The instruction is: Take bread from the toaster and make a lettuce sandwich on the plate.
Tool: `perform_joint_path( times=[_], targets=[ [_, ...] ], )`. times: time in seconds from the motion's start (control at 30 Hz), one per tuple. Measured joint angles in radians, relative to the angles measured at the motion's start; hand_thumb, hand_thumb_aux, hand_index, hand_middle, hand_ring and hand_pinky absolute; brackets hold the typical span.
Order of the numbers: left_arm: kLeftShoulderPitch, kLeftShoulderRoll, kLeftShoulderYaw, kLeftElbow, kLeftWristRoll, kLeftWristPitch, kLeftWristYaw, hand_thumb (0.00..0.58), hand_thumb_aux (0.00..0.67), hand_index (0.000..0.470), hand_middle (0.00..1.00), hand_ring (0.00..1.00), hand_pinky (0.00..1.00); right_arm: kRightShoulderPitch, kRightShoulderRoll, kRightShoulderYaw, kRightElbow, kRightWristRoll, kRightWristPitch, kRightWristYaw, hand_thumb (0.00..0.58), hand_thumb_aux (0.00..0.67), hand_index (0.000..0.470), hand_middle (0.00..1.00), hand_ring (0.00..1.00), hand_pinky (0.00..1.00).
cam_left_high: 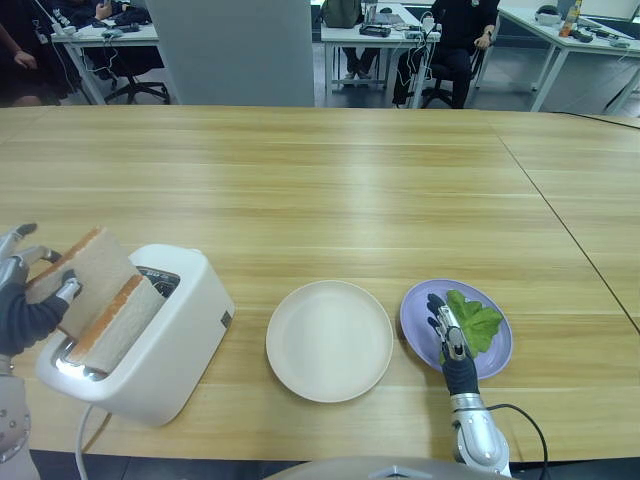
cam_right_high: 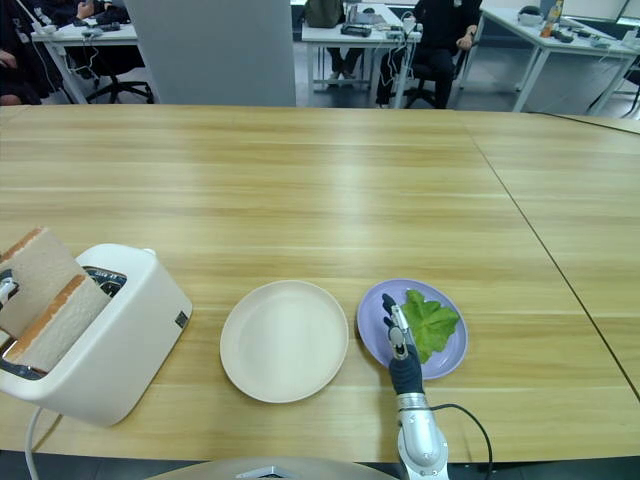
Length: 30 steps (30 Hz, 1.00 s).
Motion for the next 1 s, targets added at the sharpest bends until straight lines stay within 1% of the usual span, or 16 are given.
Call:
perform_joint_path(
  times=[0.03, 0.2, 0.33, 0.57, 0.67, 0.7, 0.83, 0.93, 1.0],
  targets=[
    [-0.011, 0.000, 0.008, 0.000, -0.004, 0.008, 0.002, 0.580, 0.670, 0.460, 1.00, 1.00, 1.00, 0.000, 0.000, 0.001, 0.000, 0.000, 0.000, 0.000, 0.000, 0.000, 0.000, 0.00, 0.00, 0.00],
    [-0.071, -0.001, 0.035, -0.010, -0.056, 0.052, 0.006, 0.580, 0.670, 0.460, 1.00, 1.00, 1.00, 0.002, 0.000, 0.008, 0.000, 0.000, 0.000, 0.000, 0.000, 0.000, 0.000, 0.00, 0.00, 0.00],
    [-0.187, -0.012, 0.052, -0.035, -0.168, 0.111, 0.006, 0.580, 0.670, 0.460, 1.00, 1.00, 1.00, -0.001, 0.000, 0.012, 0.001, -0.001, 0.000, 0.000, 0.000, 0.000, 0.000, 0.00, 0.00, 0.00],
    [-0.384, -0.032, 0.068, -0.043, -0.328, 0.164, 0.054, 0.580, 0.670, 0.460, 1.00, 1.00, 1.00, -0.006, 0.001, 0.012, 0.002, -0.001, 0.000, -0.001, 0.000, 0.000, 0.000, 0.00, 0.00, 0.00],
    [-0.452, -0.039, 0.060, -0.069, -0.440, 0.230, 0.042, 0.580, 0.670, 0.460, 1.00, 1.00, 1.00, -0.008, 0.001, 0.013, 0.001, -0.002, 0.000, -0.001, 0.000, 0.000, 0.000, 0.00, 0.00, 0.00],
    [-0.458, -0.042, 0.048, -0.081, -0.472, 0.252, 0.030, 0.580, 0.670, 0.460, 1.00, 1.00, 1.00, -0.008, 0.001, 0.013, 0.000, -0.002, 0.000, -0.001, 0.000, 0.000, 0.000, 0.00, 0.00, 0.00],
    [-0.473, -0.079, -0.071, -0.116, -0.623, 0.372, -0.034, 0.580, 0.670, 0.460, 1.00, 1.00, 1.00, -0.012, -0.002, 0.009, -0.014, -0.004, 0.001, -0.004, 0.000, 0.000, 0.000, 0.00, 0.00, 0.00],
    [-0.485, -0.118, -0.197, -0.123, -0.731, 0.465, -0.072, 0.580, 0.670, 0.460, 1.00, 1.00, 1.00, -0.037, -0.021, -0.015, -0.050, -0.014, 0.008, -0.016, 0.000, 0.000, 0.000, 0.00, 0.00, 0.00],
    [-0.487, -0.139, -0.266, -0.124, -0.766, 0.497, -0.082, 0.580, 0.670, 0.460, 1.00, 1.00, 1.00, -0.053, -0.039, -0.031, -0.078, -0.027, 0.022, -0.018, 0.000, 0.000, 0.000, 0.00, 0.00, 0.00]
  ],
)
